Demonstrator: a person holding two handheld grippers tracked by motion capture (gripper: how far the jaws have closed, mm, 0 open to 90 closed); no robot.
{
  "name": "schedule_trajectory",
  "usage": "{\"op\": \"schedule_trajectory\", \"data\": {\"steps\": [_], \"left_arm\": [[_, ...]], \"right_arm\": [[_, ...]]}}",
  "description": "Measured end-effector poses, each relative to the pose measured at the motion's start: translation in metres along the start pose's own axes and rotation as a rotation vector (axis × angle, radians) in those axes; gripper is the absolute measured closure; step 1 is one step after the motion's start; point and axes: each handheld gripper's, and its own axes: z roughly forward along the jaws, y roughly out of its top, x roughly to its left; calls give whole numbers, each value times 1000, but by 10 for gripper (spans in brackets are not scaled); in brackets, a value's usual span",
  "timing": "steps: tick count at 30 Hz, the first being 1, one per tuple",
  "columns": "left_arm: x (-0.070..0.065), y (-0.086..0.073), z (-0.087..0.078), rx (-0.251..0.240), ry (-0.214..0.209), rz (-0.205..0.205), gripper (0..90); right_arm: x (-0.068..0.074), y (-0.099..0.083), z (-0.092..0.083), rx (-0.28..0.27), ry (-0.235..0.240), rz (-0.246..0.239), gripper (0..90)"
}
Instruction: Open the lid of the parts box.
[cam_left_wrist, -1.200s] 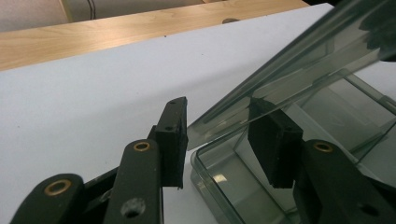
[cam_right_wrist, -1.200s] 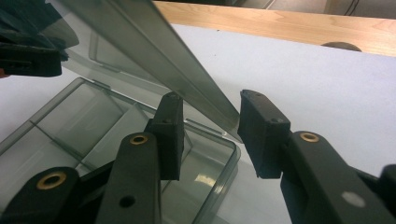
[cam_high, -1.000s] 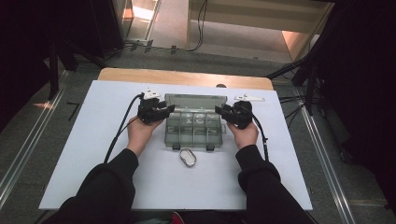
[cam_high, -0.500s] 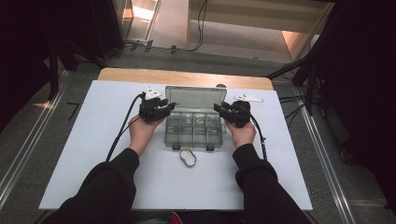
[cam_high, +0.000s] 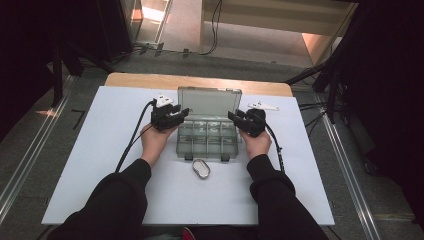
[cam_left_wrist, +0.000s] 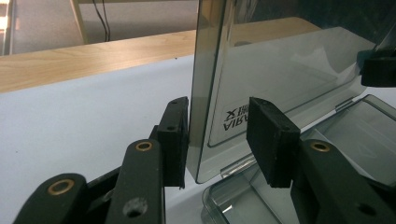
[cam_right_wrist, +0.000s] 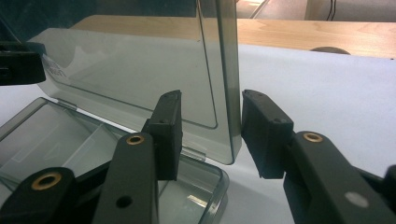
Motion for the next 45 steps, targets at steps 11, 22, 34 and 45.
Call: {"op": "schedule_trajectory", "data": {"steps": [11, 22, 34, 45], "left_arm": [[2, -6, 10, -16, 21, 2, 579], [7, -10, 20, -10, 26, -27, 576], [10, -9, 24, -7, 4, -52, 562], [11, -9, 29, 10, -3, -82, 521]], "right_arm": [[-2, -4, 9, 3, -18, -2, 575], [-2, -5, 19, 24, -41, 10, 591], [-1, -4, 20, 53, -53, 26, 574], [-2, -5, 21, 59, -44, 57, 536]]}}
